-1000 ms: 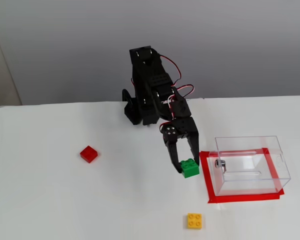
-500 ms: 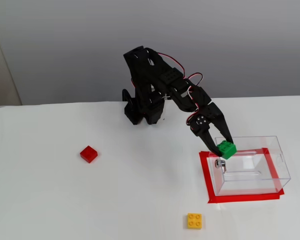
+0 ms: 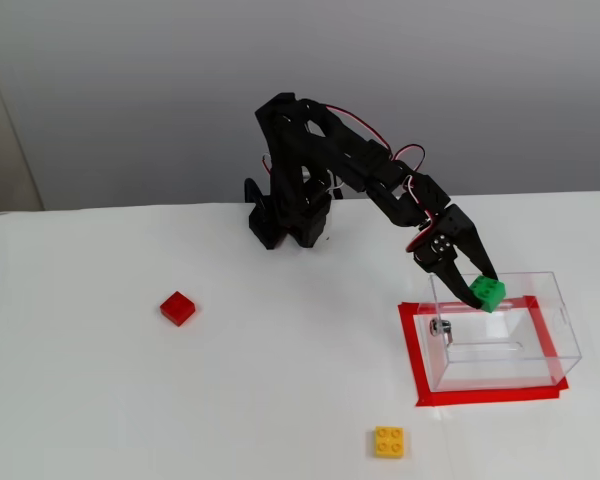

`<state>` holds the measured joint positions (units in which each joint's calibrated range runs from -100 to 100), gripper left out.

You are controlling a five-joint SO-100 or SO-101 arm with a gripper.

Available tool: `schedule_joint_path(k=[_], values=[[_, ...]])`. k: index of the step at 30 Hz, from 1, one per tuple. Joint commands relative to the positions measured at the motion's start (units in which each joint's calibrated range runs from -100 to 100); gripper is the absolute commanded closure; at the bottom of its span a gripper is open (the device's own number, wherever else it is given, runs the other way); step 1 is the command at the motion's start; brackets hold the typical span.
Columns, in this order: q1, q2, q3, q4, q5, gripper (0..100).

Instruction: Pick the green lego brick and place it into the transparent box

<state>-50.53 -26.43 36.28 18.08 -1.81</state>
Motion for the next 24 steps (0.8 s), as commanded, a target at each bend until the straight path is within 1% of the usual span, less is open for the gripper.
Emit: schedule_joint_path(k=[1,10,22,24], values=[[-2.22,3.56,-6.08,-0.85,-0.18,89],[-5.77,12.47,-11.41,-0.85,-0.18,88],[-5.84,13.40,-11.59,-0.76,-0.18,88],[-5.77,13.40,-11.59,-0.76,-0.18,86]])
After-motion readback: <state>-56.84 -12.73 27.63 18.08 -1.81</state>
